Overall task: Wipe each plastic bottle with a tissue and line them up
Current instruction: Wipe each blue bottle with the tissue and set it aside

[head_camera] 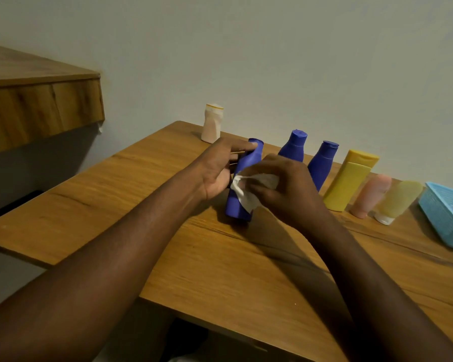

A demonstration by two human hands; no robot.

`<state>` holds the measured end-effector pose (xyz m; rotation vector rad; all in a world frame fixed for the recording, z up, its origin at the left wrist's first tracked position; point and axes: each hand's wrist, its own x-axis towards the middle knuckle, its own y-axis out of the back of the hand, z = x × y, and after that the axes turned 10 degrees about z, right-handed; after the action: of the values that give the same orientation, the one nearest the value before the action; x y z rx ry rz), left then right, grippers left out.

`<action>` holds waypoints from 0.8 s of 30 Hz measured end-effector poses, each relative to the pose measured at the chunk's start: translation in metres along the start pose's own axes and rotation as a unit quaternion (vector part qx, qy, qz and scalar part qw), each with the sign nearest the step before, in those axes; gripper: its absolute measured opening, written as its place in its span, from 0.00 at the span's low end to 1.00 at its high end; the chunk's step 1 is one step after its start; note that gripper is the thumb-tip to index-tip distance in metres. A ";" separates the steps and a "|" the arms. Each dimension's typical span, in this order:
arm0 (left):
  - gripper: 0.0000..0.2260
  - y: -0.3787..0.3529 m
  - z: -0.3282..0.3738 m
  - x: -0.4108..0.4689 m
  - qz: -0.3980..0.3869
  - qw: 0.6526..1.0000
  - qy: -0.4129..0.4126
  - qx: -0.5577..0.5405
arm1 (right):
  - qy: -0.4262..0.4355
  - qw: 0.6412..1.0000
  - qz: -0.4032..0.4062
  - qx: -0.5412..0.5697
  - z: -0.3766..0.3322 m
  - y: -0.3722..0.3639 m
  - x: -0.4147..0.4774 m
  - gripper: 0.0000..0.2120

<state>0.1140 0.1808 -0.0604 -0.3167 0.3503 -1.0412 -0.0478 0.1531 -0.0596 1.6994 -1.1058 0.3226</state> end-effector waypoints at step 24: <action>0.16 0.003 -0.001 -0.006 -0.038 0.996 -0.036 0.073 | -0.027 0.994 0.099 -0.023 0.000 0.010 0.002 0.11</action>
<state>0.1132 0.1874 -0.0622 -0.2373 0.1981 -1.1210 -0.0543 0.1512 -0.0522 1.5686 -1.3162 0.3729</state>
